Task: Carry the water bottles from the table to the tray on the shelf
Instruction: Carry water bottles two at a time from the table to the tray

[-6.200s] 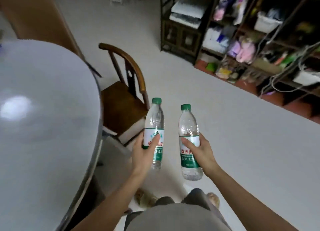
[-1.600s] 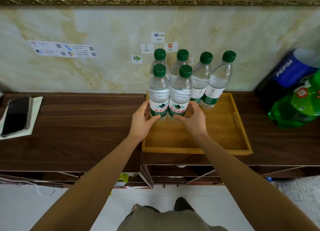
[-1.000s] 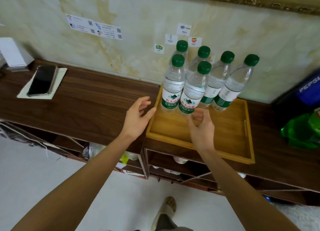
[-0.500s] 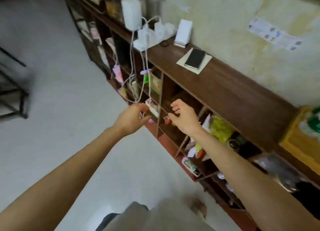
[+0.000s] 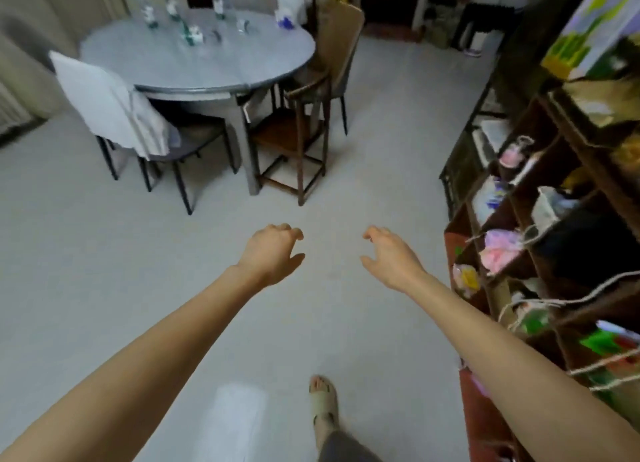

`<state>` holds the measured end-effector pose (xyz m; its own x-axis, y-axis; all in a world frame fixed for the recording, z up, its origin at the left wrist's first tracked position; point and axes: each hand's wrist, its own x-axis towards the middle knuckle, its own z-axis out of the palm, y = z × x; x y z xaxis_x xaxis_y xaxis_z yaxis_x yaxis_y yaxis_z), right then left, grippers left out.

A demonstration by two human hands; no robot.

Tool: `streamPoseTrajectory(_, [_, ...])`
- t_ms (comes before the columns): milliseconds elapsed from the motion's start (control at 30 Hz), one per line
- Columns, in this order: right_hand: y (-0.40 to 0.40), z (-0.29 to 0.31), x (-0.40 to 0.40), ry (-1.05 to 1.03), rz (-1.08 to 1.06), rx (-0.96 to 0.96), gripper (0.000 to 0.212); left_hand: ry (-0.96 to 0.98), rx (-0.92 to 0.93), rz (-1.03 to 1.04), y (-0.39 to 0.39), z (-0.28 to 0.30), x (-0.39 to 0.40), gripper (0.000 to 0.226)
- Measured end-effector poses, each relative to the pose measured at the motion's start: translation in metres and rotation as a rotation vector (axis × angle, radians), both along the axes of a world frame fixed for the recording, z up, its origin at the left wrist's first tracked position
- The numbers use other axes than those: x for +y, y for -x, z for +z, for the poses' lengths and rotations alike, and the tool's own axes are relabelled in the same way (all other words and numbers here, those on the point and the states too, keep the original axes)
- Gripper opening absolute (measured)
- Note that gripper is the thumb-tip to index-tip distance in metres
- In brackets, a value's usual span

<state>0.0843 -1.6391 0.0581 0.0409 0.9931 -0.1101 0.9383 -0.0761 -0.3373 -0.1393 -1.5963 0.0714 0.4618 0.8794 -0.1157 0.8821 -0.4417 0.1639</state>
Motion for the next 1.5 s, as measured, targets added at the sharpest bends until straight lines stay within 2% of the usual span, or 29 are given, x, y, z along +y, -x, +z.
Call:
streamPoseTrajectory(267, [0.132,0.033,0.244,-0.018,0.388,-0.009,0.041,-0.044,-0.010,0.438,0.130,0.037,0.162,0.044])
streamPoseTrajectory(500, [0.262,0.035,0.383,-0.018,0.591,-0.042,0.040,-0.051,0.011,0.628,0.244,0.035,0.264,0.044])
streamPoseTrajectory(667, [0.351,0.032,0.472,-0.013,0.598,-0.055,0.037,-0.034,0.014,0.615,0.328,0.030,0.352,0.046])
streamPoseTrajectory(800, [0.389,0.038,0.543,0.002,0.537,-0.047,0.041,-0.021,0.066,0.541,0.375,0.038,0.436,0.046])
streamPoseTrajectory(1133, [0.405,0.017,0.750,0.040,0.319,-0.037,0.042,0.011,0.072,0.347,0.410,0.025,0.679,0.041])
streamPoseTrajectory(1367, [0.424,0.013,0.921,0.057,0.309,-0.028,0.036,0.048,-0.025,0.358,0.433,0.014,0.848,0.047])
streamPoseTrajectory(1500, [0.444,0.006,1.004,0.104,0.294,0.010,0.043,0.059,-0.051,0.365,0.452,0.008,0.934,0.047])
